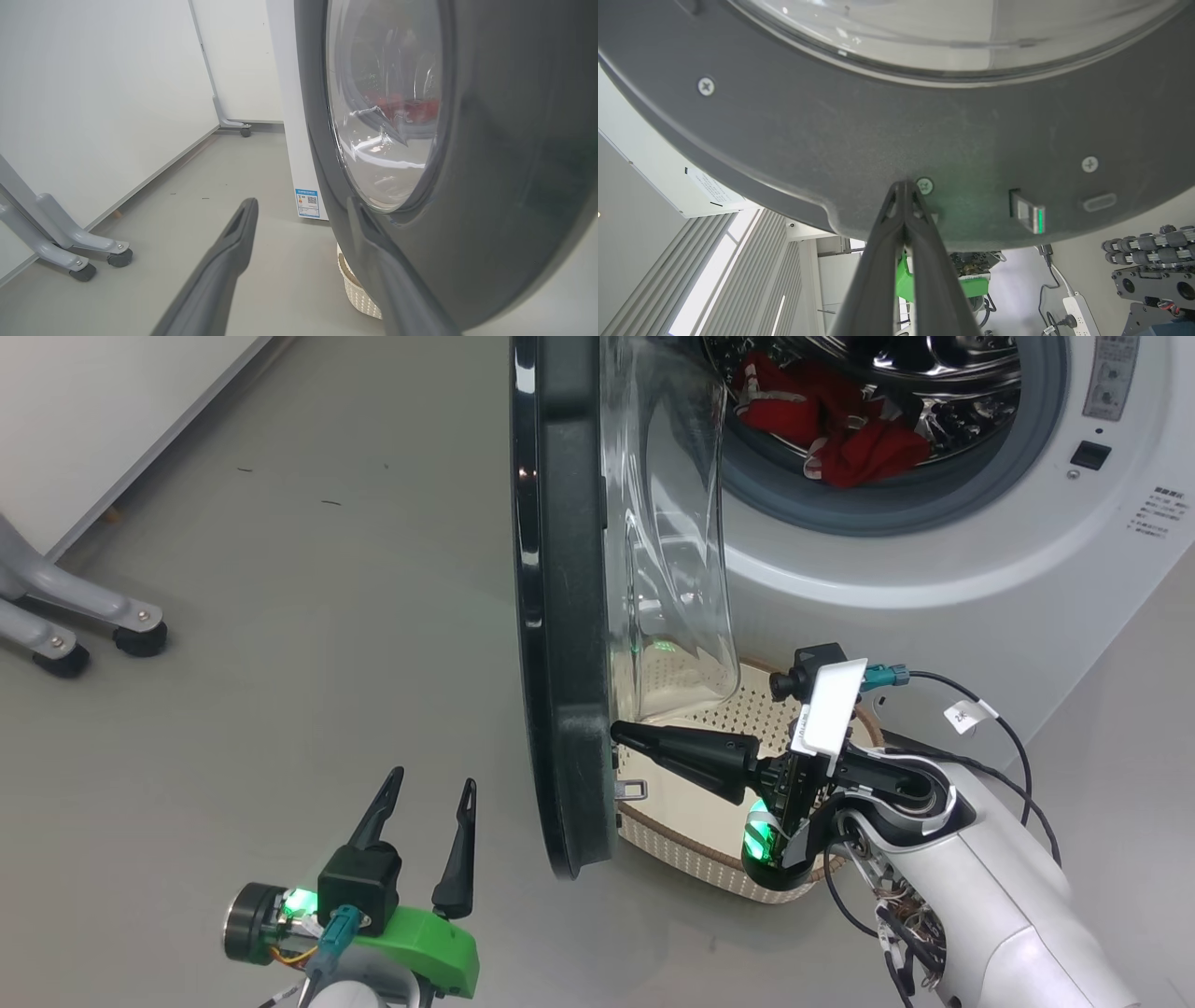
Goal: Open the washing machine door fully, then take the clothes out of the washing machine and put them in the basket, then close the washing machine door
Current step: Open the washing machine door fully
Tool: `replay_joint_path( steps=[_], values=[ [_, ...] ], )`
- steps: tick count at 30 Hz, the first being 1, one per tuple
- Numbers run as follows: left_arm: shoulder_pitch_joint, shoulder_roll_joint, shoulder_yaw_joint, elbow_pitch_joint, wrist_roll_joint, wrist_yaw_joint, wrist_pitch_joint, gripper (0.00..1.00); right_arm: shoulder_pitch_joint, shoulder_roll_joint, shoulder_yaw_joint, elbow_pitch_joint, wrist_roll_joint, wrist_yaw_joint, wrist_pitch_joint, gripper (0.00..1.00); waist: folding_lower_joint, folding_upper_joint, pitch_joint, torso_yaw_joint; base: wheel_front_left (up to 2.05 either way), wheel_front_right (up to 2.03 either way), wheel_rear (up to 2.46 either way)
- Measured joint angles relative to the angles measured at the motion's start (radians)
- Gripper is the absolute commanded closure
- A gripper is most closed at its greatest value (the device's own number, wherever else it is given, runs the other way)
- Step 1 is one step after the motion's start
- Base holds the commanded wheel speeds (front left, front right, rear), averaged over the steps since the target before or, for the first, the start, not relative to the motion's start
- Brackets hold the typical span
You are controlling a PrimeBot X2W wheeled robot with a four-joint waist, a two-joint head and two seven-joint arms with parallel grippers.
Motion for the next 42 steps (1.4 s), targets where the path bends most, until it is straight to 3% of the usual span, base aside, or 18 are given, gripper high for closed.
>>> replay_joint_path(
  steps=[11,23,24,26,27,36,42],
  values=[
    [0.012,0.0,0.021,-0.009,0.0,0.0,0.0,0.0,0.067,0.003,-0.083,-0.045,0.059,0.0,-0.08,1.0,0.0,0.0,0.002,-0.022,0.0,0.0,0.0],
    [0.015,0.001,0.038,-0.011,0.0,0.0,0.0,0.0,0.176,0.005,-0.237,-0.154,0.022,0.0,-0.194,1.0,0.0,0.0,-0.001,-0.05,0.0,0.0,0.0],
    [0.015,0.001,0.037,-0.01,0.0,0.0,0.0,0.0,0.191,0.004,-0.251,-0.161,0.009,0.0,-0.211,0.9,0.0,-0.0001,-0.003,-0.054,0.0,0.0,0.0],
    [0.016,0.0,0.036,-0.01,0.0,0.0,0.0,0.0,0.222,-0.009,-0.271,-0.181,-0.029,0.0,-0.239,0.4,0.0,0.0,-0.006,-0.059,0.0,0.0,0.0],
    [0.016,0.001,0.035,-0.01,0.0,0.0,0.0,0.0,0.237,-0.015,-0.284,-0.191,-0.047,0.0,-0.259,0.0,0.0,0.0,-0.008,-0.062,0.0,0.0,0.0],
    [0.019,0.001,0.048,-0.01,0.0,0.0,0.0,0.0,0.359,-0.049,-0.371,-0.273,-0.243,0.0,-0.446,0.0,0.0,0.0,-0.01,-0.082,0.0,0.0,0.0],
    [0.019,0.001,0.042,-0.007,0.0,0.0,0.0,0.0,0.418,-0.098,-0.414,-0.329,-0.46,0.0,-0.624,0.0,0.0,0.0,-0.011,-0.091,0.0,0.0,0.0]
  ],
)
